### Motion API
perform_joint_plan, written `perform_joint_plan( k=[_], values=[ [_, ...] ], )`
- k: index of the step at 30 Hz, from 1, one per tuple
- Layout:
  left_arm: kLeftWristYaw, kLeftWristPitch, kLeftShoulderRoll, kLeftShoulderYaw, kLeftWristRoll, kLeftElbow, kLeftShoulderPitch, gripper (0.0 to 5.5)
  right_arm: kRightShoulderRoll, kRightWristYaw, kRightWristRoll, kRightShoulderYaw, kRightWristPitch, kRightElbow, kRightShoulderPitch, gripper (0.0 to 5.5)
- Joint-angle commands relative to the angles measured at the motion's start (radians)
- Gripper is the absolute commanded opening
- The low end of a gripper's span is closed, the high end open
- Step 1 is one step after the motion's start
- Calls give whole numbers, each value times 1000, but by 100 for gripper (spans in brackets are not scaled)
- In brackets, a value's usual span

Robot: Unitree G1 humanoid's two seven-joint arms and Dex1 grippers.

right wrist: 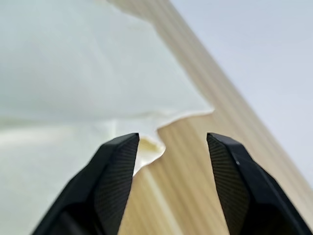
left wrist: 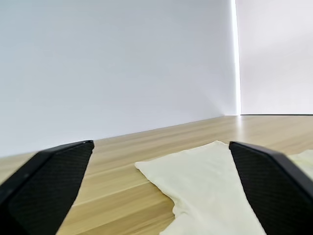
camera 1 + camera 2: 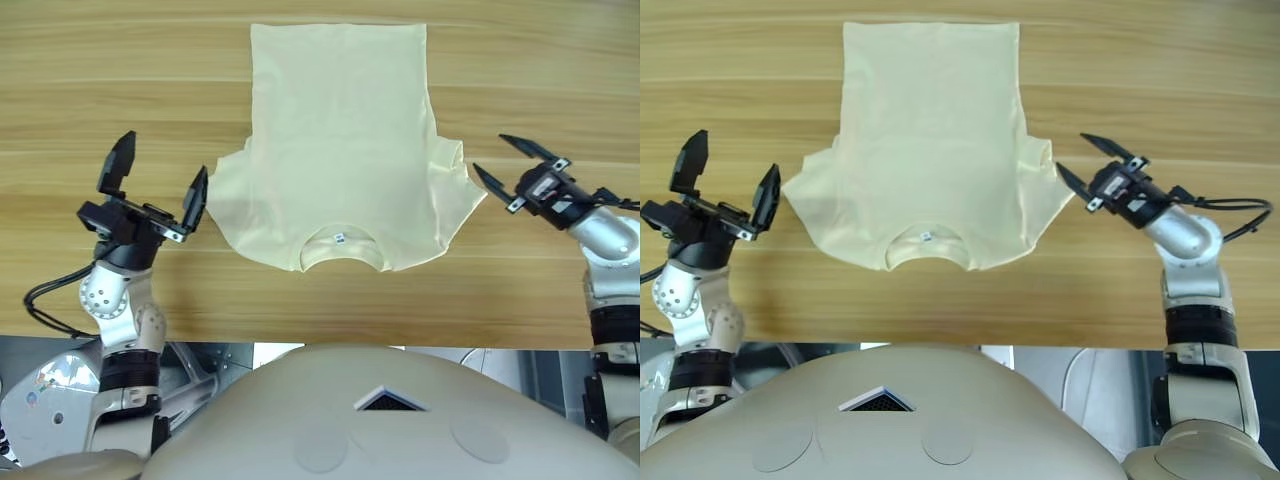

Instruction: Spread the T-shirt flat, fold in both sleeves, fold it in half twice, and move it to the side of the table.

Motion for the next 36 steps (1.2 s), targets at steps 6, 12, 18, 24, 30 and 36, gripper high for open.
perform_joint_plan(
  k=[6,12,18,24,30,36],
  values=[
    [47,37,-43,59,60,-8,6,513,30,-124,-152,81,-4,208,-108,256],
    [50,50,-52,83,66,-11,-1,513,-17,-143,-138,56,15,203,-48,256],
    [40,57,-52,94,76,-1,-5,513,-24,-141,-111,49,23,155,-10,256],
    [50,11,-26,106,172,88,-25,513,24,-106,95,-37,-38,10,12,256],
    [212,-45,11,330,200,58,52,513,104,-137,316,-158,-3,-200,49,256],
    [588,-36,133,303,1075,17,96,513,159,-136,333,-160,18,-246,52,256]
  ],
)
